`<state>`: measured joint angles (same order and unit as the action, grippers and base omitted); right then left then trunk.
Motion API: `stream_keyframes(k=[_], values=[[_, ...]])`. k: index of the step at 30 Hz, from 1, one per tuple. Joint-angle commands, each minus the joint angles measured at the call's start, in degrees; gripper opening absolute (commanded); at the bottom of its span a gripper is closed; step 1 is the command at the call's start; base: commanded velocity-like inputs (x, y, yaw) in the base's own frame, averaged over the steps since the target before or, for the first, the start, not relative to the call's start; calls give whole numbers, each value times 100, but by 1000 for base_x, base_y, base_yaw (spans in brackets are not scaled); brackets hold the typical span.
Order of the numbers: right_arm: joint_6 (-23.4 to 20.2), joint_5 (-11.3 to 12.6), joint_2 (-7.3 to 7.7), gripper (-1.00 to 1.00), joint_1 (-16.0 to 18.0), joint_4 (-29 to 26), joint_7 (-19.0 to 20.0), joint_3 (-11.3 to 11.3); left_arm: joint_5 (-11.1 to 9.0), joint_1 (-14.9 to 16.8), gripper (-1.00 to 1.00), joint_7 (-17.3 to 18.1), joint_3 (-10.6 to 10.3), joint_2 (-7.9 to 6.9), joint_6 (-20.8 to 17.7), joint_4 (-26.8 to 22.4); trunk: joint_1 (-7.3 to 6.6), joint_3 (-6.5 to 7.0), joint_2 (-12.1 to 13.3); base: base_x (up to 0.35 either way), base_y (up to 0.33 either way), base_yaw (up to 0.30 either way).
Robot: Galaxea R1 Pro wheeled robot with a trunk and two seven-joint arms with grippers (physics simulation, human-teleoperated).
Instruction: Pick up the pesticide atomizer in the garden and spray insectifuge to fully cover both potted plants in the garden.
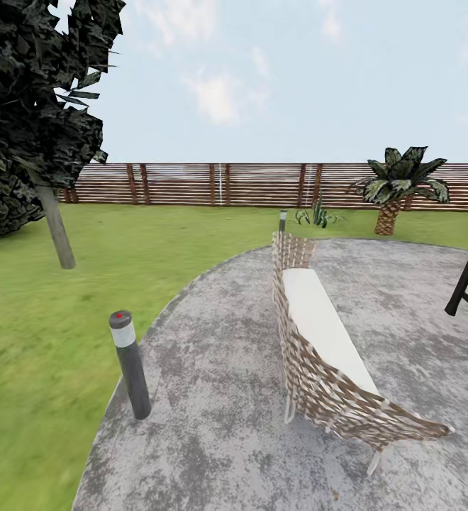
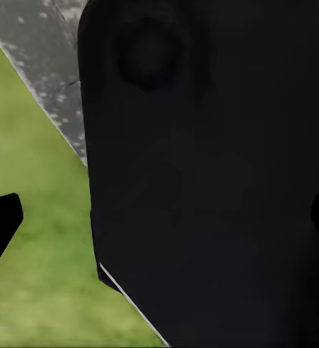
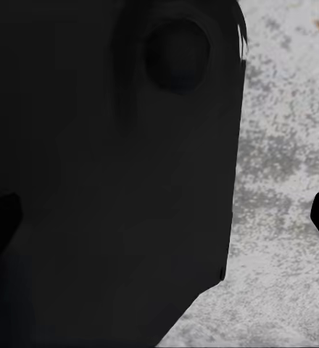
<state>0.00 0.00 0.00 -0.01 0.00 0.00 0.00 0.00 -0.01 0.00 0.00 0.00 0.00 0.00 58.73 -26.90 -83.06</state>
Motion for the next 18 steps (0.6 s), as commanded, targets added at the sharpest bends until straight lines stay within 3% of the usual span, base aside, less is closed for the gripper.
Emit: stream_keyframes(k=[1, 7, 13, 18], values=[[0, 0, 0, 100, 1, 0, 0, 0, 0, 1, 100, 0, 0, 0, 0, 0, 0, -3, -2, 0, 0, 0], [11, 1, -81, 100, 26, -88, -18, -9, -5, 7, 100, 18, 6, 9, 1, -26, 0, -3, -2, 0, 0, 0], [62, 0, -268, 100, 72, -283, -23, 5, -2, 1, 100, 18, 9, 18, 23, -57, 0, -3, -2, 0, 0, 0], [70, 0, -281, 100, 83, -445, -26, 32, 15, 1, 100, 18, 9, 12, 26, -61, 0, -3, -2, 0, 0, 0]])
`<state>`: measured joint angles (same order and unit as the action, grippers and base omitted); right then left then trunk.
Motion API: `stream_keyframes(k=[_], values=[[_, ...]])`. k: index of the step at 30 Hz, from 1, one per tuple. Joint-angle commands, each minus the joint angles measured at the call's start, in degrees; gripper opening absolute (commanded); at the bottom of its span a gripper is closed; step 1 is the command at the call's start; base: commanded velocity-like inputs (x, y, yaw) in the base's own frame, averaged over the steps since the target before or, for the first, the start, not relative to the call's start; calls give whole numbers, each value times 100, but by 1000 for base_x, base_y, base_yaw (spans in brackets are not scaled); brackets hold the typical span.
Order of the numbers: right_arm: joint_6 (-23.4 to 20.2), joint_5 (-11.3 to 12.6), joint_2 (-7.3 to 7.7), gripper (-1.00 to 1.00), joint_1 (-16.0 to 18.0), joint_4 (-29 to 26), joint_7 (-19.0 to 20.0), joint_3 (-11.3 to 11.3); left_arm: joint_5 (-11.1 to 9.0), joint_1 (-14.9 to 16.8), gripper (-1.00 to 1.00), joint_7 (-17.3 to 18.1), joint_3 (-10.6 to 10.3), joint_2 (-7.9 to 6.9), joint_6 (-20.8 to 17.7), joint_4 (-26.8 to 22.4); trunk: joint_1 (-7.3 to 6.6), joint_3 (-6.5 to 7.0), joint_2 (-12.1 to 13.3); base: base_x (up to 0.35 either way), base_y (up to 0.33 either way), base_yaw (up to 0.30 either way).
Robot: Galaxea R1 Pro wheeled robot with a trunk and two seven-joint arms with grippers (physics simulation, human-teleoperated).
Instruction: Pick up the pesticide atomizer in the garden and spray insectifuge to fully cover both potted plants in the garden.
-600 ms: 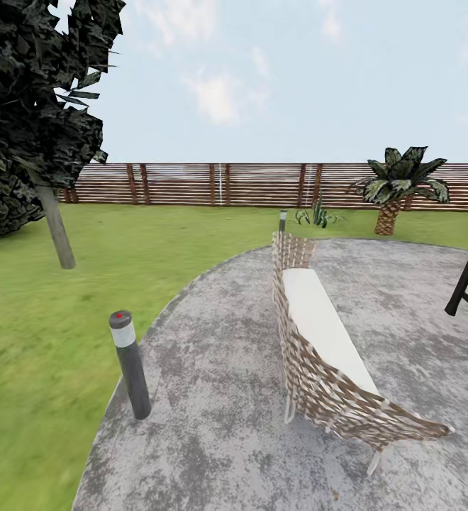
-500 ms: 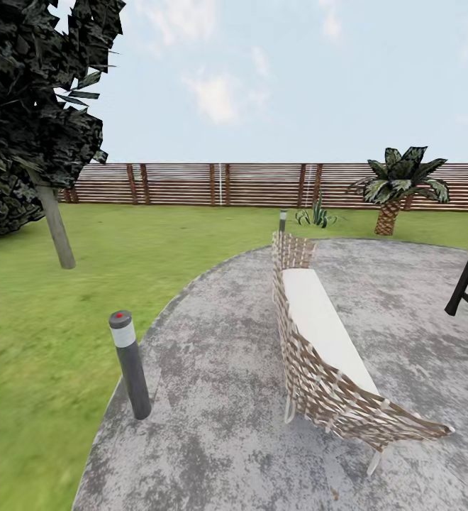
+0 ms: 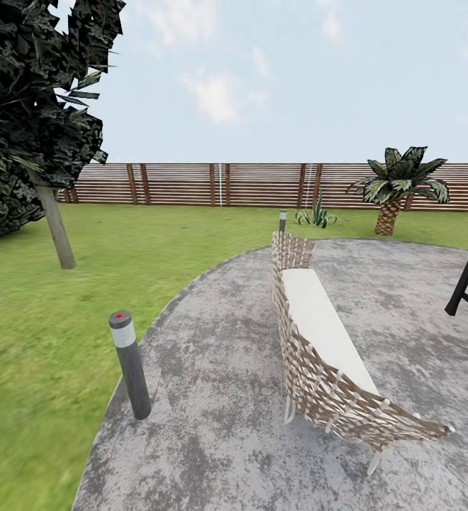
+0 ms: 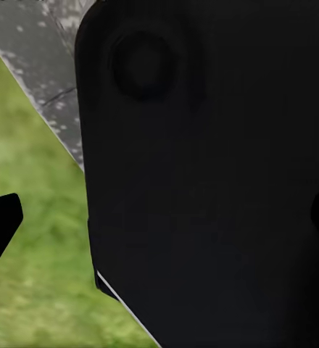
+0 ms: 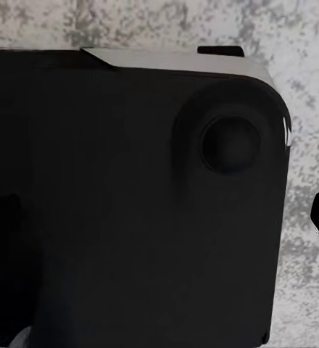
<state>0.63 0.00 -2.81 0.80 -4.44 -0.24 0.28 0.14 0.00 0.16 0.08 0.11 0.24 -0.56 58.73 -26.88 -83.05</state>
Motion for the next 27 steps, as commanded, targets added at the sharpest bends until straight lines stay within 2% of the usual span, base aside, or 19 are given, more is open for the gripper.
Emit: stream_keyframes(k=[1, 12, 20, 27], values=[[7, 0, -1, 100, 1, -33, -3, 5, -1, 0, 100, 2, 1, -1, 3, -5, 0, -5, -3, 0, 0, 0], [44, 0, 0, 100, 4, -57, -2, 3, -22, 0, 100, 2, 3, 8, 6, -5, 0, -5, -3, 0, 0, 0], [338, 0, 4, 100, 4, -49, -3, -2, -21, 0, 100, 2, 1, 12, 9, -5, 0, -5, -3, 0, 0, 9], [367, 0, 8, 100, 5, -48, -3, -2, -22, 0, 100, 2, 6, 15, 5, -7, 0, -6, -3, -130, -59, 197]])
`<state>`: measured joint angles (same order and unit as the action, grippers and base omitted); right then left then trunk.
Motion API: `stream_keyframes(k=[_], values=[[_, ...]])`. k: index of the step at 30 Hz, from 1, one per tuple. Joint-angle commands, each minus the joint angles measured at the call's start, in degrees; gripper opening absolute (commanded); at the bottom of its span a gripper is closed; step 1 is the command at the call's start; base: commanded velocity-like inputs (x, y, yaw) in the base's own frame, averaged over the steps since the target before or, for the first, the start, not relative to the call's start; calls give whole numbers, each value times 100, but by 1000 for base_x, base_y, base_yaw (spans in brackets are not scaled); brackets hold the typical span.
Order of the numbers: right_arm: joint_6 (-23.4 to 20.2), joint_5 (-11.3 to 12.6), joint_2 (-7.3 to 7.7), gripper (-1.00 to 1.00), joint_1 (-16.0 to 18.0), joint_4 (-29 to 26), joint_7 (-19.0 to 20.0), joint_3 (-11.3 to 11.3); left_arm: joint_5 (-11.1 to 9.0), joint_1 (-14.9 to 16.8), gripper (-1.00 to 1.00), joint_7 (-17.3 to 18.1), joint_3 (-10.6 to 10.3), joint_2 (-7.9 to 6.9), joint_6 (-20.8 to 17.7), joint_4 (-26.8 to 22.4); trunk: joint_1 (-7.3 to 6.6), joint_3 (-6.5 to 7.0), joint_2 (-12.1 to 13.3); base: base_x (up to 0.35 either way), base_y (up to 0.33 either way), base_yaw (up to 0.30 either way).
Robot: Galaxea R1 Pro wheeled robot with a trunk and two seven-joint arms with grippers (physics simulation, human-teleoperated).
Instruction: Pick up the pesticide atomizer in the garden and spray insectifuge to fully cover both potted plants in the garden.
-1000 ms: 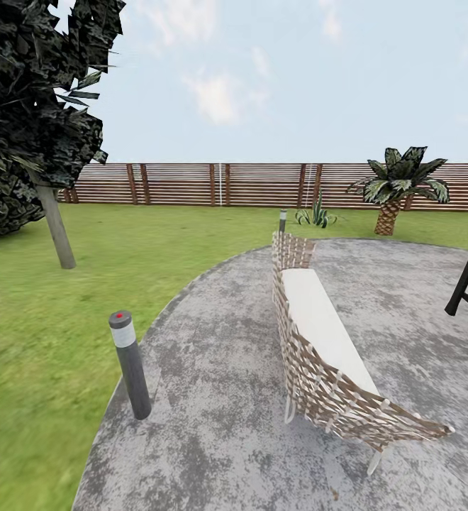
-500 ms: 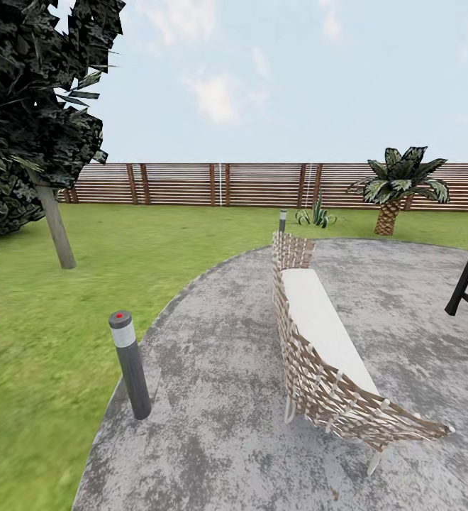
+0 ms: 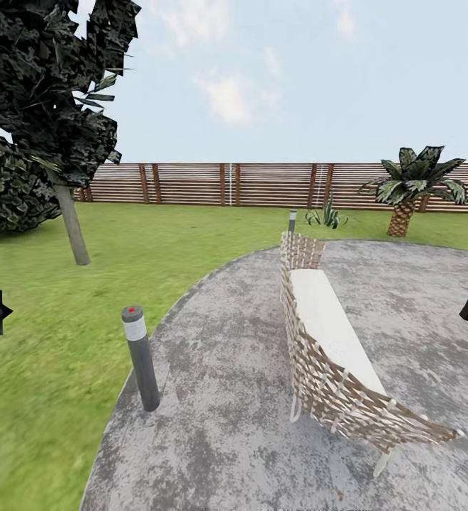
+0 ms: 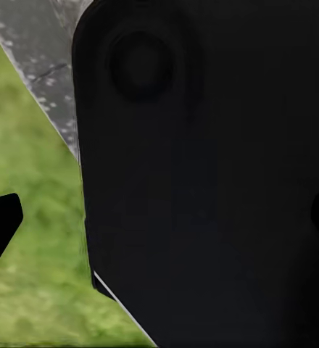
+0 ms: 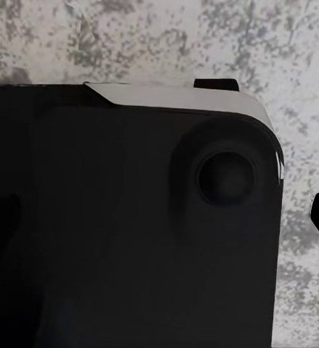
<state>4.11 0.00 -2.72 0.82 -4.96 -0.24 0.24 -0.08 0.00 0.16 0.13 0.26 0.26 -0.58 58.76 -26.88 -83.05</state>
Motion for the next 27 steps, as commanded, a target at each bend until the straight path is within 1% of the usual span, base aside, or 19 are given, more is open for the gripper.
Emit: stream_keyframes(k=[1, 4, 6, 14, 16, 19, 23, 27], values=[[19, 0, -1, 100, 3, 4, -2, 3, -1, 0, 100, 2, 0, 0, 4, -7, -3, -6, -3, -265, -139, 270], [19, -3, -1, 100, 1, 4, -2, 3, -1, 4, 100, 2, -1, -2, 8, -17, -3, -13, -3, -217, -198, 253], [19, -6, -1, 100, -1, 4, -2, 3, -1, 4, 100, 2, 2, -1, 9, -20, -3, -16, -3, -162, -251, 99], [19, -9, 9, 100, -1, 4, -2, -32, -1, 0, 100, 2, 7, -7, 9, -106, -3, -23, -3, -153, -267, 15], [19, -9, 34, 100, 1, 2, -2, -32, -1, 1, 100, 2, 6, -8, 9, -108, -3, -23, -3, -118, -227, 0], [19, -9, 40, 100, 1, 4, -2, -32, -1, 1, 100, 2, 5, -8, 9, -109, -3, -24, -3, -36, -88, 61], [19, -9, 42, 100, 2, 1, -2, -32, -1, 0, 100, 2, 5, -8, 36, -106, -3, -24, -3, -10, -24, 206], [25, -9, 43, 100, 2, -2, -2, -32, -1, 0, 100, 2, 8, -8, 229, -101, -3, -24, -3, -2, -6, 259]])
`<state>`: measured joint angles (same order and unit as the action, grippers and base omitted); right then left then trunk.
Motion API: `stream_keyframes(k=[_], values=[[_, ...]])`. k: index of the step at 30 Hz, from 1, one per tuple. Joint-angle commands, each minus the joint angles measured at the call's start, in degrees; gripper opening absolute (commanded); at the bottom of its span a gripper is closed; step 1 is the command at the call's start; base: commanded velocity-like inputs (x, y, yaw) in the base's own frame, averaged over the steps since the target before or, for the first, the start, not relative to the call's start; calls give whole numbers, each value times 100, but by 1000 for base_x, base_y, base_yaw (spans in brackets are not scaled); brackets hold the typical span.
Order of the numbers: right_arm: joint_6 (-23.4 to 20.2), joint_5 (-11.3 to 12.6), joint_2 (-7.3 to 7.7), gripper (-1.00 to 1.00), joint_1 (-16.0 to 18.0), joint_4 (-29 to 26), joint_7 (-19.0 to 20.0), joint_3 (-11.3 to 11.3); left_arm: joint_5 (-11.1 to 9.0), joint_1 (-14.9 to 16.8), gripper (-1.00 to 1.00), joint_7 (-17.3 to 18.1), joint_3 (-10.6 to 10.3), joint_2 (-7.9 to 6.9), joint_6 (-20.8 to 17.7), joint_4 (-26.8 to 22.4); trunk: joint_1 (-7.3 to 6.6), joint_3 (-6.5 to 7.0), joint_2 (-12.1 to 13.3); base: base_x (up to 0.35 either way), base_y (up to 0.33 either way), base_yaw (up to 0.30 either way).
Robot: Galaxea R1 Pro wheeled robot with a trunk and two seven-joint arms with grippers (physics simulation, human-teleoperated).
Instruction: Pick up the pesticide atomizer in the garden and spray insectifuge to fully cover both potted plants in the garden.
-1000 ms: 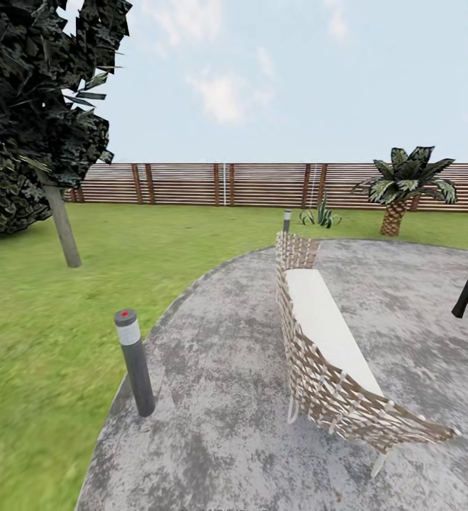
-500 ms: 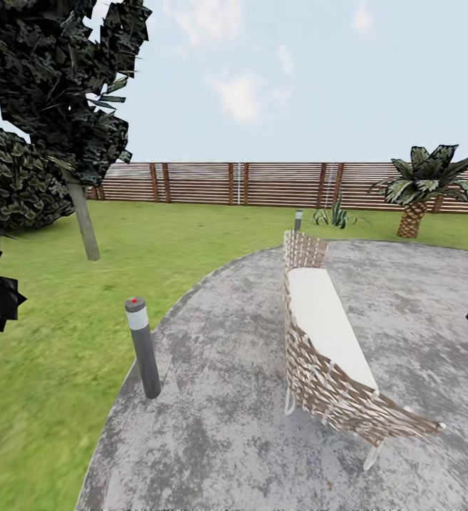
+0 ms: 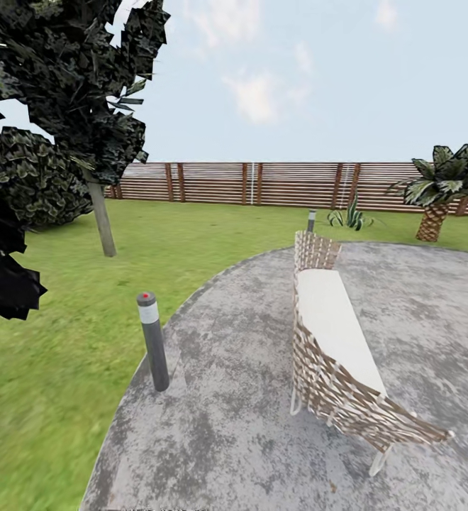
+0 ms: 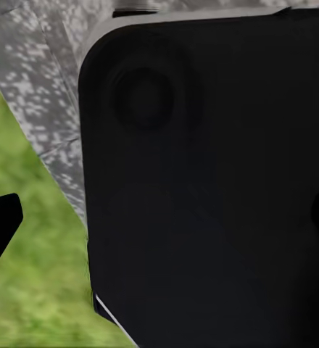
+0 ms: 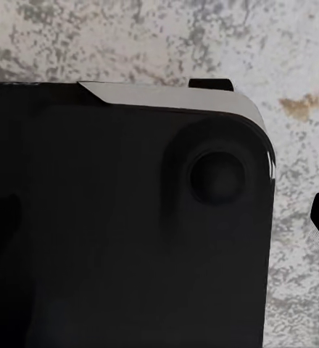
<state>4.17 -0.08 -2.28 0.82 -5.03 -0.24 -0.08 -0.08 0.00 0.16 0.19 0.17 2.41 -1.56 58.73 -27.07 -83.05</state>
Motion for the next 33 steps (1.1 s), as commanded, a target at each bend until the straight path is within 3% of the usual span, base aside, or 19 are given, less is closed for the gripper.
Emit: stream_keyframes(k=[1, 10, 14, 23, 24, 33], values=[[20, -1, 0, 100, 2, 3, -2, 0, -1, 0, 100, 2, 1, 1, 75, -3, 0, -5, -3, -1, -2, 270], [30, -1, 36, 100, 1, -3, -10, 1, -8, 14, 100, 2, 2, 1, 255, -173, 0, -5, -3, 0, 0, 274], [26, 4, 184, 100, 1, -207, -11, 14, 37, 52, 100, 16, -5, -4, 272, -840, 0, -5, -3, 0, 0, 275], [24, 8, 211, 100, 5, -348, -11, 26, 61, 138, 100, 56, -41, 29, 301, -1784, 0, -5, -3, 0, 0, 275], [25, 8, 211, 100, 5, -364, -11, 26, 61, 299, 100, 66, -47, 95, 303, -2153, 0, -5, -3, 0, 0, 274], [29, 8, 211, 100, 5, -367, -11, 26, 61, 759, 100, 69, -45, 118, 304, -2244, 0, -5, -3, 0, 0, 274]])
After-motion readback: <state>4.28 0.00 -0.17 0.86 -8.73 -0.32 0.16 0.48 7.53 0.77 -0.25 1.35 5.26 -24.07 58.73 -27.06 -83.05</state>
